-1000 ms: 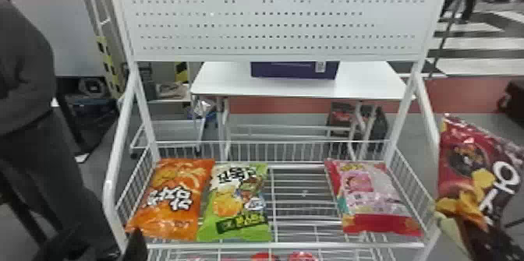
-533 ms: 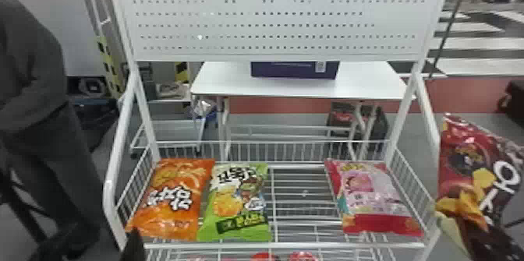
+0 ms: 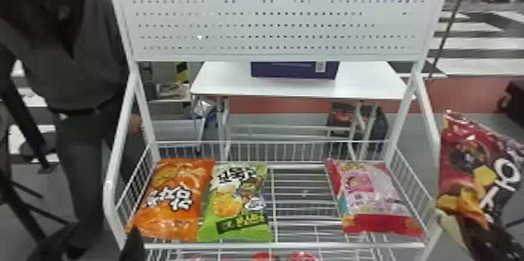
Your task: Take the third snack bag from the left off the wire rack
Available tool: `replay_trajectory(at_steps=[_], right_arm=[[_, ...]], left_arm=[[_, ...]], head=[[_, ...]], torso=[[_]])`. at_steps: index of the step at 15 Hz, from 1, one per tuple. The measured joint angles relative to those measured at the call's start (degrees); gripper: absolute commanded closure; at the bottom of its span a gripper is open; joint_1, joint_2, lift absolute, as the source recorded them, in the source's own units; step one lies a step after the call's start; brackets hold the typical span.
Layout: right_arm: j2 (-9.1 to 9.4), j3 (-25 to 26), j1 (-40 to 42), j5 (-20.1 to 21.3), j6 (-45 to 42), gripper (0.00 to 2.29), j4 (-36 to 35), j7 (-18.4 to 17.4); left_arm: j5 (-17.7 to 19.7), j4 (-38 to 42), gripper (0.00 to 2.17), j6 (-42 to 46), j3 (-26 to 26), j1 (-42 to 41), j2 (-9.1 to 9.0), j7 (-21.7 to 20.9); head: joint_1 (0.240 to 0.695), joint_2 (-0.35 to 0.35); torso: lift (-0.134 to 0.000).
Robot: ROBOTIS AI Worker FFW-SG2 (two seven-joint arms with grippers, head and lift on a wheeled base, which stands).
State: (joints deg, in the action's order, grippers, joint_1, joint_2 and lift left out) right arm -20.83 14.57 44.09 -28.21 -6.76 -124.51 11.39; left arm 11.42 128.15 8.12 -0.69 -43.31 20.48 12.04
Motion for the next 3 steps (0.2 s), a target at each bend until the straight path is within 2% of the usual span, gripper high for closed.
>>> replay_trajectory(at_steps=[3], right_arm=[[0.00, 0.0, -0.1, 0.0, -0.1, 2.22, 0.0, 0.1]], left_arm=[[0.0, -0.1, 0.14, -0.1, 0.0, 0.1, 0.00, 0.0]], head=[[0.499, 0.000]], torso=[[0.000]])
